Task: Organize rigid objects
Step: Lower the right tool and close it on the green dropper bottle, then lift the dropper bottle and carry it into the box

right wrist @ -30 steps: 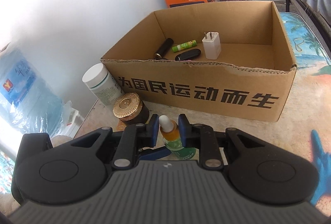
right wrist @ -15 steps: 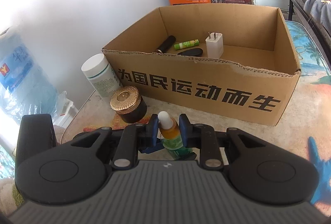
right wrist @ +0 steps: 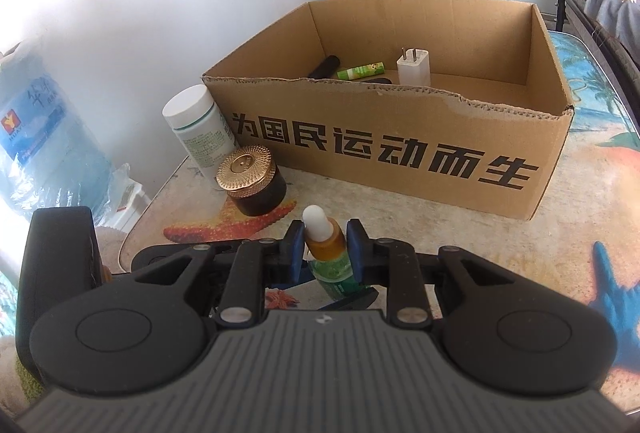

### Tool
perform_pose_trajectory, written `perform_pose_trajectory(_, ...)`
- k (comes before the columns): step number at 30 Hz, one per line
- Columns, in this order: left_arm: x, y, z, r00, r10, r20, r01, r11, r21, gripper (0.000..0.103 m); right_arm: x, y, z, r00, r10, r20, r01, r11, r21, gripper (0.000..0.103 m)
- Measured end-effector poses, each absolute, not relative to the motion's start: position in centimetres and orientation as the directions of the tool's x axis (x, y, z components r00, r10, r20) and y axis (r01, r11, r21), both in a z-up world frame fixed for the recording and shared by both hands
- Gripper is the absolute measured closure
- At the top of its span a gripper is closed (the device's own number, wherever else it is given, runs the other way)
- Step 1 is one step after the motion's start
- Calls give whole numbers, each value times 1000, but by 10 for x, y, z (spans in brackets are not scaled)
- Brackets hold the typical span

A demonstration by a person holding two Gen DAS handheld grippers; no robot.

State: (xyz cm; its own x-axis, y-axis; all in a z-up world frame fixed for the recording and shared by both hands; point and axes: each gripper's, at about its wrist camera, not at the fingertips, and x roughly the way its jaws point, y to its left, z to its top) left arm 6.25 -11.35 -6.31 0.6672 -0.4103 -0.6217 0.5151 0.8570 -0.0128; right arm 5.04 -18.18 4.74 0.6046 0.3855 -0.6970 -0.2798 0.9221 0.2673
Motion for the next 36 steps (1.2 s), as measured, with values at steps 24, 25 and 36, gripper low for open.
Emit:
perform_pose_trajectory(24,67,-114,-47,677,-405,-614,506,863,-11,70,53,-183,58,614,404,-678,-281,915,291,82)
perform_pose_trajectory(25,67,-114,-46,679,-403,-613,504,864,-9,70,53,-184,60,616,406,-675,-281,914,293,82)
perform_pose_trajectory(36,69,-115,-23,695,-389,-605,489,872,1,70,53,-187,81,637,421,-645,-297,907,299,82)
